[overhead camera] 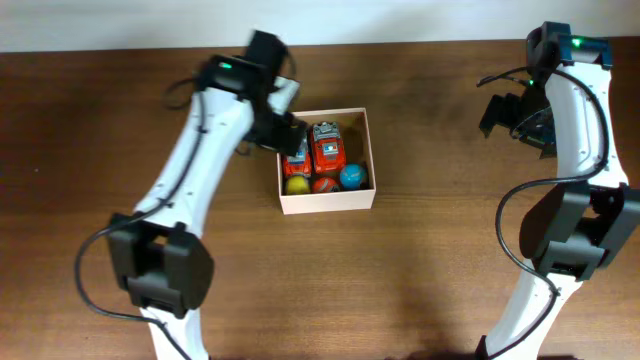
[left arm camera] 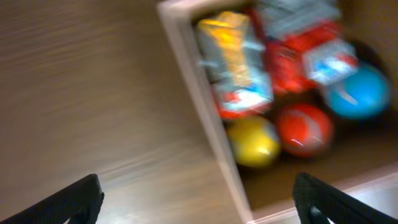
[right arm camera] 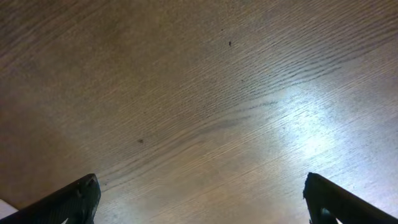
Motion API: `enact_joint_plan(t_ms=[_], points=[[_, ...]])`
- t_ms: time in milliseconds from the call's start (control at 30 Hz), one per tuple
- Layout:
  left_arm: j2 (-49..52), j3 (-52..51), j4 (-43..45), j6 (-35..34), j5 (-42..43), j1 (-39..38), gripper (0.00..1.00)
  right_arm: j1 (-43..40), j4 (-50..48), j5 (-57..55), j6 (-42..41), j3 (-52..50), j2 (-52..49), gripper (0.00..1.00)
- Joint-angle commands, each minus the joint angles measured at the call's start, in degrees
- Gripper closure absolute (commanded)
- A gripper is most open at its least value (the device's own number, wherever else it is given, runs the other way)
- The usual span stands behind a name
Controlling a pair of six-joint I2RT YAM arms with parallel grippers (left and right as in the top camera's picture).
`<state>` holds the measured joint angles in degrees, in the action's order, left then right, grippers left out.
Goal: Pack container
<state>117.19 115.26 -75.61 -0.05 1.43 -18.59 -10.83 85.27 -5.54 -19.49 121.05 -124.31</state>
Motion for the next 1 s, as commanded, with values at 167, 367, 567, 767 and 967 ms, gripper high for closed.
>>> enact_joint_plan(t_ms=[167, 367, 567, 767, 967], points=[[-2.99, 1.57, -2.14, -6.97, -5.79, 12.83, 0.01, -0.09, -0.07, -0.31, -0.52, 0.09, 1.09, 0.01], [-2.99, 1.57, -2.23, -6.97, -5.77, 17.14, 0.01, -0.07, -0.07, -0.31, -0.52, 0.09, 1.09, 0.01], [-2.99, 1.57, -2.25, -6.97, -5.77, 17.64, 0.01, -0.07, -0.07, -0.31, -0.52, 0.09, 1.09, 0.01], [-2.99, 1.49, -5.4, -6.14, -6.93, 17.66, 0.01, -0.09, -0.07, -0.31, -0.52, 0.09, 1.09, 0.01], [-14.4, -3.85, 6.84, -5.53, -14.03, 17.64, 0.01, -0.09, -0.07, -0.31, -0.52, 0.09, 1.09, 0.01]])
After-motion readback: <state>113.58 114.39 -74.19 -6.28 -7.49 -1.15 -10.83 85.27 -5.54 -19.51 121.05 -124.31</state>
